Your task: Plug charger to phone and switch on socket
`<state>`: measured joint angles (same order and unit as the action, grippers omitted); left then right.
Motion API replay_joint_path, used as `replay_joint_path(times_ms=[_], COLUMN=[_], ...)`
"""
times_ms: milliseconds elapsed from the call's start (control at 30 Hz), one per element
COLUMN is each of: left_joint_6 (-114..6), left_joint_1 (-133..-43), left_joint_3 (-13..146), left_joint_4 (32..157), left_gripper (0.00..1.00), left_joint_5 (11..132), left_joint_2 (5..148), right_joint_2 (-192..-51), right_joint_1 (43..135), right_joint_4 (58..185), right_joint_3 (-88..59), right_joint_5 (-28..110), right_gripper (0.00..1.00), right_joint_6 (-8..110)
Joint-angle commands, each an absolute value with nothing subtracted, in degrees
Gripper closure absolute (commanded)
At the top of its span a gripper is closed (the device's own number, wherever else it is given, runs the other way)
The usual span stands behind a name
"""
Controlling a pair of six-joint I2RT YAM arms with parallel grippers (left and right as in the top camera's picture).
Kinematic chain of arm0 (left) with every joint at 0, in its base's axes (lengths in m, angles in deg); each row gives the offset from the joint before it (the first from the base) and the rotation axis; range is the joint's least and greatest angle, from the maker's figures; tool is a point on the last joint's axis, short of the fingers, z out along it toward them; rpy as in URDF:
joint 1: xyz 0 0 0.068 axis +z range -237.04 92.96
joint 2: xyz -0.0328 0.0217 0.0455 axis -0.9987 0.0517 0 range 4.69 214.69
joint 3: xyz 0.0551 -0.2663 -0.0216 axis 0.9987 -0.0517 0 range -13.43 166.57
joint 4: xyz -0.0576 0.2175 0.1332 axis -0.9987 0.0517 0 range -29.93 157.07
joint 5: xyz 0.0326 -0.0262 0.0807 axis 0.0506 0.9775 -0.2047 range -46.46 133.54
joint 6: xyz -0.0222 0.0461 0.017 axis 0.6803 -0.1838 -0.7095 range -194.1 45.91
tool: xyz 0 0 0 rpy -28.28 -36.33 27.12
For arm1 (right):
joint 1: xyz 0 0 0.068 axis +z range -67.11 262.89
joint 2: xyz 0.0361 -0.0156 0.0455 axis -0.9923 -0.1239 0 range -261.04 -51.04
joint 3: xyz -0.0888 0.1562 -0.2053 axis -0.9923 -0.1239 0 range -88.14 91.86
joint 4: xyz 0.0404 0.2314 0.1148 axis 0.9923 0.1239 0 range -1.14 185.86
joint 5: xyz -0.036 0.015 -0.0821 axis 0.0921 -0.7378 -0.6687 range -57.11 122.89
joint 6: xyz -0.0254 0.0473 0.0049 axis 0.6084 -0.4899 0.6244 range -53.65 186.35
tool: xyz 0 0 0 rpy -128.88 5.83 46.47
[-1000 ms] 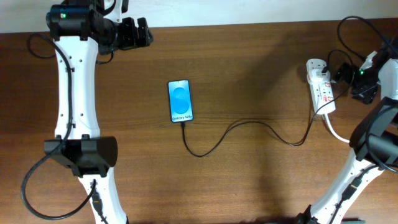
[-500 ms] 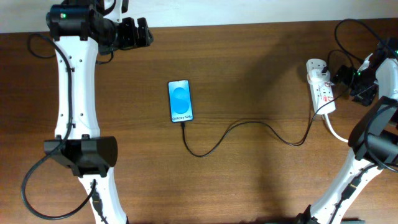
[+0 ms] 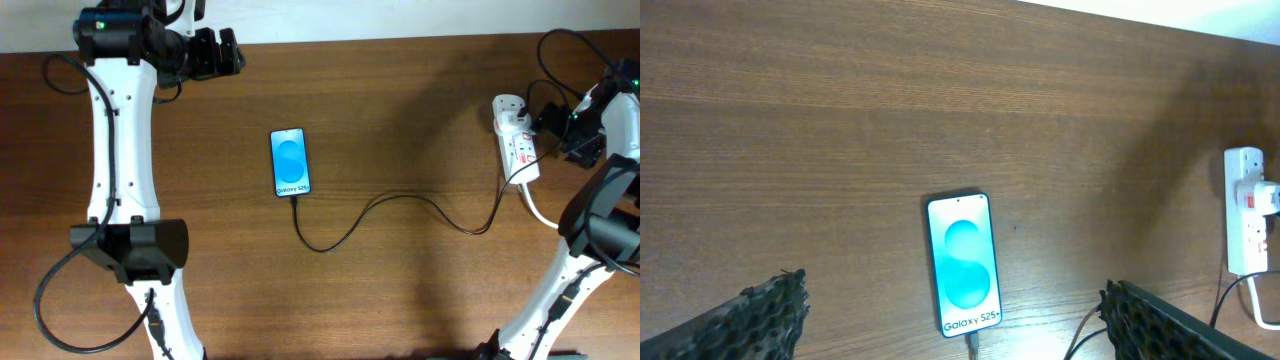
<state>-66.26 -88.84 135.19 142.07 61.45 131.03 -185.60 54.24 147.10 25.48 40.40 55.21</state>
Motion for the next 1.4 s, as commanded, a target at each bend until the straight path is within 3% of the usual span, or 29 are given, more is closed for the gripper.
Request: replay_joint_path(times_ms=[0,1367], left_joint_6=[-65.80,-65.80], left_joint_1=[-89.01,-88.84], left_joint_3=[135.12,135.12], left_joint_4=[142.02,142.02], left_gripper=[0.01,0.01], left_joint_5=[61.08,61.08], left_joint_2=[131.65,131.65], right_joint_2=[-186.54,-186.54], right_joint_1=[55.23,55.18], right_joint_4=[146.94,143.23], right_joint_3=[25.15,21.13], right_joint_5=[39.65,41.90], right_gripper=[0.01,0.02], right_joint_6=[54.69,56.48])
